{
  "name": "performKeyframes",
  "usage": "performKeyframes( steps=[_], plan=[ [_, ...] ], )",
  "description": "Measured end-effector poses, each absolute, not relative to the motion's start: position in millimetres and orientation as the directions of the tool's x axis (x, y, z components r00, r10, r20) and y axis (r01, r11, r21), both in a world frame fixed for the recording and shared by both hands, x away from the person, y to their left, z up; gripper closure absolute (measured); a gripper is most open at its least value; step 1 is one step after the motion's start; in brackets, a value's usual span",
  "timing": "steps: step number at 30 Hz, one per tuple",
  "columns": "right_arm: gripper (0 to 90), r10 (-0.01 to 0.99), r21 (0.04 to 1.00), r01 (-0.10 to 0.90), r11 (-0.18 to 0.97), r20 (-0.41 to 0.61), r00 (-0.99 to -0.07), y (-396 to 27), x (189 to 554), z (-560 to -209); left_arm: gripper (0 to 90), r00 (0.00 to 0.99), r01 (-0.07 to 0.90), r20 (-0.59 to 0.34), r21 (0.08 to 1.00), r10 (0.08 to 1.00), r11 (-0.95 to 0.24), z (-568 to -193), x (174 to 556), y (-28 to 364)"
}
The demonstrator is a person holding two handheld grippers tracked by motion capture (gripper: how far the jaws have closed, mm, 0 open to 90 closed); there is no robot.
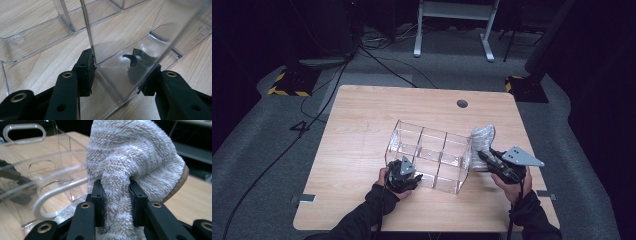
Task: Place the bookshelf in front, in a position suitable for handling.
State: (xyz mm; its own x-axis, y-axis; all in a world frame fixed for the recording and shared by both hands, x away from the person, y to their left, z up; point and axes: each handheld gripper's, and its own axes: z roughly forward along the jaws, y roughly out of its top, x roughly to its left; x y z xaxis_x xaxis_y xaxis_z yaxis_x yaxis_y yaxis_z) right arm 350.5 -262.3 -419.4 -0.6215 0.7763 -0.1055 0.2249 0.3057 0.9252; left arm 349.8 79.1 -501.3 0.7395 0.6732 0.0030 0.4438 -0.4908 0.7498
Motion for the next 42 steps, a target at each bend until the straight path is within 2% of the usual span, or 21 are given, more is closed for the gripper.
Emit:
performKeyframes(
  steps=[7, 16, 20, 22, 29, 32, 36, 42],
  plan=[
    [70.6, 0.766, 0.887, 0.332, 0.322, -0.038, -0.642, -255, 363, -453, 54.6, 0.739, 0.444, 0.004, 0.749, 0.674, -0.491, -501, 350, 79],
    [70.3, 0.727, 0.783, 0.425, 0.454, -0.05, -0.684, -245, 361, -490, 54.6, 0.738, 0.443, 0.005, 0.751, 0.674, -0.49, -501, 350, 79],
    [70.3, 0.71, 0.776, 0.419, 0.472, -0.053, -0.702, -248, 353, -488, 54.6, 0.739, 0.443, 0.006, 0.75, 0.674, -0.491, -501, 349, 79],
    [70.4, 0.698, 0.801, 0.396, 0.448, -0.037, -0.715, -254, 345, -480, 54.5, 0.739, 0.442, 0.007, 0.75, 0.674, -0.492, -501, 349, 79],
    [70.8, 0.69, 0.909, 0.268, 0.318, -0.028, -0.723, -271, 308, -432, 54.5, 0.739, 0.442, 0.008, 0.75, 0.674, -0.492, -501, 349, 78],
    [70.8, 0.666, 0.929, 0.213, 0.303, -0.047, -0.745, -269, 293, -419, 54.5, 0.738, 0.442, 0.007, 0.75, 0.674, -0.492, -501, 349, 78],
    [70.7, 0.639, 0.913, 0.19, 0.361, -0.094, -0.764, -258, 288, -426, 54.5, 0.739, 0.442, 0.006, 0.751, 0.674, -0.491, -501, 349, 78],
    [70.7, 0.625, 0.854, 0.28, 0.439, -0.066, -0.778, -245, 295, -462, 54.5, 0.739, 0.442, 0.006, 0.751, 0.674, -0.491, -501, 349, 78]
  ],
)
